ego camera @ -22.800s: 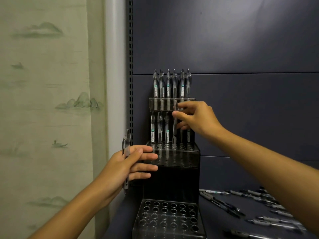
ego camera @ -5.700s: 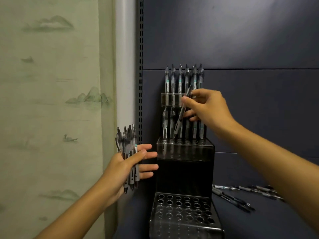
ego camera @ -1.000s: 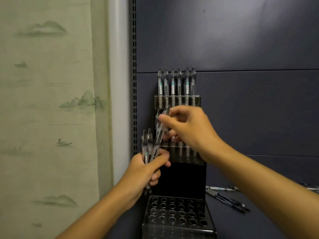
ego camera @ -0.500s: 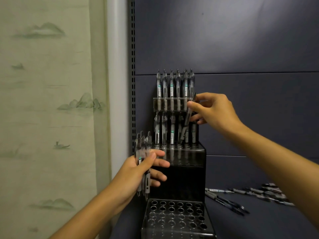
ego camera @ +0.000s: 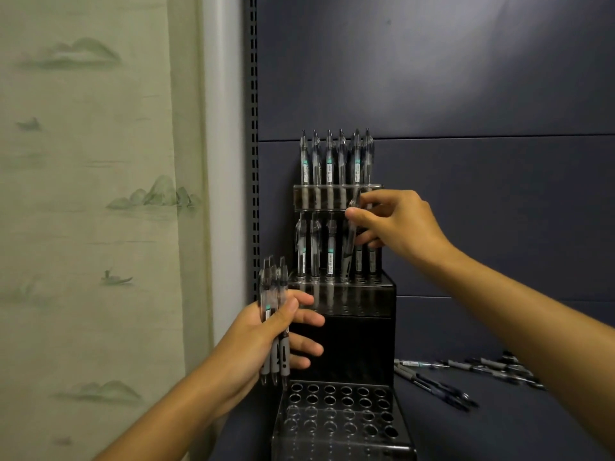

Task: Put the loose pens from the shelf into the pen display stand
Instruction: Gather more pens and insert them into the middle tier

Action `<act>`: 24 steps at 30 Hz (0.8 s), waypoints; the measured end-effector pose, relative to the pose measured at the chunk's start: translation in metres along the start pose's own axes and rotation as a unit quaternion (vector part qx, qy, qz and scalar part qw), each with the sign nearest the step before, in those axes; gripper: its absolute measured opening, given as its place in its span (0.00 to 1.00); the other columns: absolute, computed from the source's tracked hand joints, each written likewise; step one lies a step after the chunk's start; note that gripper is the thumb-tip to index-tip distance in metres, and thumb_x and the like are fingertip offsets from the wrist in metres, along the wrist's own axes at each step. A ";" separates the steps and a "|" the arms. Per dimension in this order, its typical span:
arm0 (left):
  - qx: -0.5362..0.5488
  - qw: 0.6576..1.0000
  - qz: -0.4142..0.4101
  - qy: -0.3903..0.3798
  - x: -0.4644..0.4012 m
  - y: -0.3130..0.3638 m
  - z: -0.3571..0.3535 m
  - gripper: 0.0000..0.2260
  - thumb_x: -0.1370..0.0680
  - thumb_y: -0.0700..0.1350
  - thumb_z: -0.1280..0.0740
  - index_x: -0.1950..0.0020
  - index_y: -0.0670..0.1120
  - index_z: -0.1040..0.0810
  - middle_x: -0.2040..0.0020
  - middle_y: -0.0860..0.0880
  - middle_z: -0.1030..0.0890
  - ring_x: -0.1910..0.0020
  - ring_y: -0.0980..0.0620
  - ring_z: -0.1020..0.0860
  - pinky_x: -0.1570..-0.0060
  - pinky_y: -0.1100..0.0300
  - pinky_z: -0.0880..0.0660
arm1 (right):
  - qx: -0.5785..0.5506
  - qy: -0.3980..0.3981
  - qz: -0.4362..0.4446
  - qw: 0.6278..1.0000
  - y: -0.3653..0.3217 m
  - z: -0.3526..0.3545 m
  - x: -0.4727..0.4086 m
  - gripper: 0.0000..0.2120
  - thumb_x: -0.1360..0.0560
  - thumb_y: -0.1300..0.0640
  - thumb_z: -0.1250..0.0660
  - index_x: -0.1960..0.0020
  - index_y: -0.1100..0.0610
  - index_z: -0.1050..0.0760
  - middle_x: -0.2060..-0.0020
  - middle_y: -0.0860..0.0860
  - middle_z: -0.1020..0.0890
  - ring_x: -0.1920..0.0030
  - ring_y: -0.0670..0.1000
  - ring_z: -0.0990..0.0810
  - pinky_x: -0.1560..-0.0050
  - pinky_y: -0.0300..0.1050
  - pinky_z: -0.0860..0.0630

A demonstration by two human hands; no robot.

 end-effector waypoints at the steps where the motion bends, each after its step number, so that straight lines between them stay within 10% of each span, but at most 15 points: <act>1: -0.001 1.000 0.000 0.001 0.000 0.000 0.000 0.15 0.25 0.50 0.37 0.42 0.44 0.23 0.54 0.45 0.15 0.63 0.46 0.17 0.66 0.57 0.18 | 0.003 -0.010 -0.002 1.000 0.001 -0.003 0.001 0.04 0.24 0.52 0.28 0.53 0.47 0.22 0.59 0.49 0.14 0.65 0.48 0.14 0.60 0.43 0.16; 24: 0.012 1.000 0.000 -0.018 -0.003 0.002 -0.004 0.16 0.25 0.49 0.37 0.42 0.43 0.22 0.53 0.44 0.15 0.60 0.45 0.16 0.62 0.55 0.18 | 0.119 -0.061 0.006 0.991 0.001 -0.008 0.008 0.16 0.29 0.44 0.25 0.59 0.58 0.21 0.70 0.50 0.16 0.71 0.45 0.17 0.68 0.34 0.23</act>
Point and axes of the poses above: each hand's wrist, its own x-axis away from the middle knuckle, its own z-axis out of the back of the hand, y = z × x, the point moved 5 cm from there along -x, towards the middle knuckle
